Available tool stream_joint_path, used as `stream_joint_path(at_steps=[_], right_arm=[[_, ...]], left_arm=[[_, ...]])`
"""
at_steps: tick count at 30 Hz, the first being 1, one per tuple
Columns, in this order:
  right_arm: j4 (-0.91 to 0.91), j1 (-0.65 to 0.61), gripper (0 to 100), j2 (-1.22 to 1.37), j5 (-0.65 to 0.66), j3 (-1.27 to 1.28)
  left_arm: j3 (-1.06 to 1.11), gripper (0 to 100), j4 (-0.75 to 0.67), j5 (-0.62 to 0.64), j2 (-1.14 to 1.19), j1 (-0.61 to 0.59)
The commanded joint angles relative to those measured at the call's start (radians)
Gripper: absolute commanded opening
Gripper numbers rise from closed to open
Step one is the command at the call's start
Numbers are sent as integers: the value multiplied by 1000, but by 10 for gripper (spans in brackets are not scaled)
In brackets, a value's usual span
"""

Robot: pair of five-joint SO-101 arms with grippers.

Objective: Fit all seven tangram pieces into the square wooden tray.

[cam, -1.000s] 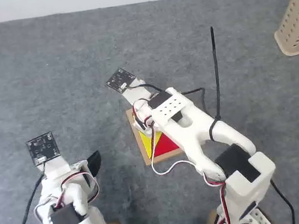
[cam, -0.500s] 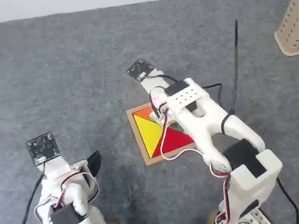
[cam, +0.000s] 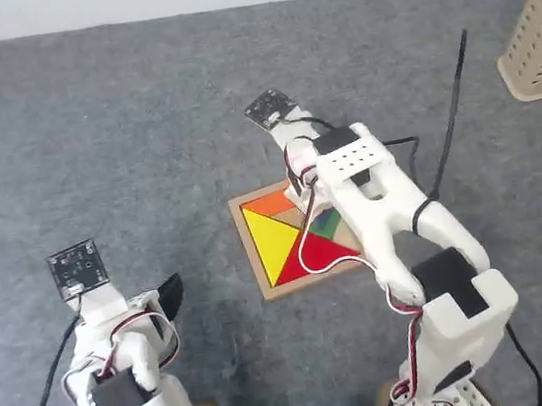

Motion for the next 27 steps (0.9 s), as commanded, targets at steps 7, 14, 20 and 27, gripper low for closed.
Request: stream_joint_path(at_steps=[7, 14, 20, 27], right_arm=[[73, 107, 6, -10, 35, -95], [71, 96, 6, 25, 37, -107], [76, 96, 6, 150, 58, -187], [76, 93, 6, 185, 64, -247]], left_arm=[[-13, 354, -2, -2, -12, 2], [-13, 354, -2, -2, -12, 2], [-13, 354, -2, -2, -12, 2], [-13, 354, -2, -2, -12, 2]])
